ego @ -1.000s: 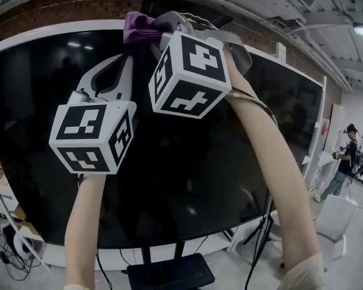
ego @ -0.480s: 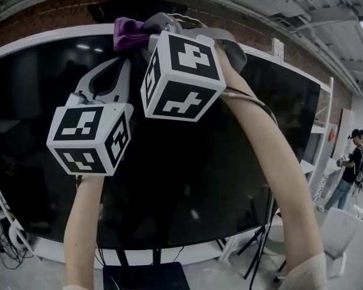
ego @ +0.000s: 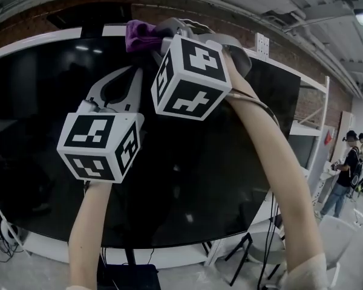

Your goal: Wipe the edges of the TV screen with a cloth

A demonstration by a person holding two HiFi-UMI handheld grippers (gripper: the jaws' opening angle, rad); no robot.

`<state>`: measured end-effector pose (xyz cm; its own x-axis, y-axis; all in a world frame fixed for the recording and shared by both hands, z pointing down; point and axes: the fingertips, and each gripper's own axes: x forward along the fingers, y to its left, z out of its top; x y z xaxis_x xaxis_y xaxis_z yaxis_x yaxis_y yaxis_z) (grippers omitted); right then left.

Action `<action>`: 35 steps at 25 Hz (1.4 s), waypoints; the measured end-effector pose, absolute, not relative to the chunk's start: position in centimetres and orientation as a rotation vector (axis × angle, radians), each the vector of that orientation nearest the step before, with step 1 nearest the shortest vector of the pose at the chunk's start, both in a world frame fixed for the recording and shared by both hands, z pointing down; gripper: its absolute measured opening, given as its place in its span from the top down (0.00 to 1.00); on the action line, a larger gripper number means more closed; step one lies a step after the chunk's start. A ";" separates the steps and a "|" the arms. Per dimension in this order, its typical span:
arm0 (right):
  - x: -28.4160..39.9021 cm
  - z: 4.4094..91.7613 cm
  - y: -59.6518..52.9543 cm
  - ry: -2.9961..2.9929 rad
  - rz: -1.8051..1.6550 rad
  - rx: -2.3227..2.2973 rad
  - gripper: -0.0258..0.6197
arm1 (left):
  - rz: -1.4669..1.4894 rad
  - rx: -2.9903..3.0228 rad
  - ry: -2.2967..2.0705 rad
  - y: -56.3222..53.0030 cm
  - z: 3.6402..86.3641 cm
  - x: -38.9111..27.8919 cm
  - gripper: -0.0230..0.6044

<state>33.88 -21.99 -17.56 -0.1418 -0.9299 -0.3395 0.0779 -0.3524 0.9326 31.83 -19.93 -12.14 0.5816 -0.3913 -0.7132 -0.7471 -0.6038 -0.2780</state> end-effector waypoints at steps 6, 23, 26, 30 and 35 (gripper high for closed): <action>39.7 -17.8 -20.4 -1.006 -1.607 1.333 0.87 | 0.858 -2.260 0.788 -17.4 -12.8 38.6 0.94; 54.3 -17.9 -15.2 -1.097 -1.571 1.308 0.87 | 1.037 -2.316 0.701 -12.4 -13.3 52.9 0.94; 56.2 -18.0 -14.6 -1.130 -1.585 1.306 0.87 | 1.043 -2.303 0.712 -11.3 -13.9 55.0 0.94; 58.8 -18.0 -13.9 -1.146 -1.583 1.286 0.87 | 1.057 -2.260 0.747 -10.4 -14.3 56.1 0.94; 62.7 -18.3 -12.5 -1.199 -1.572 1.298 0.87 | 0.976 -2.245 0.762 -9.6 -14.6 59.0 0.94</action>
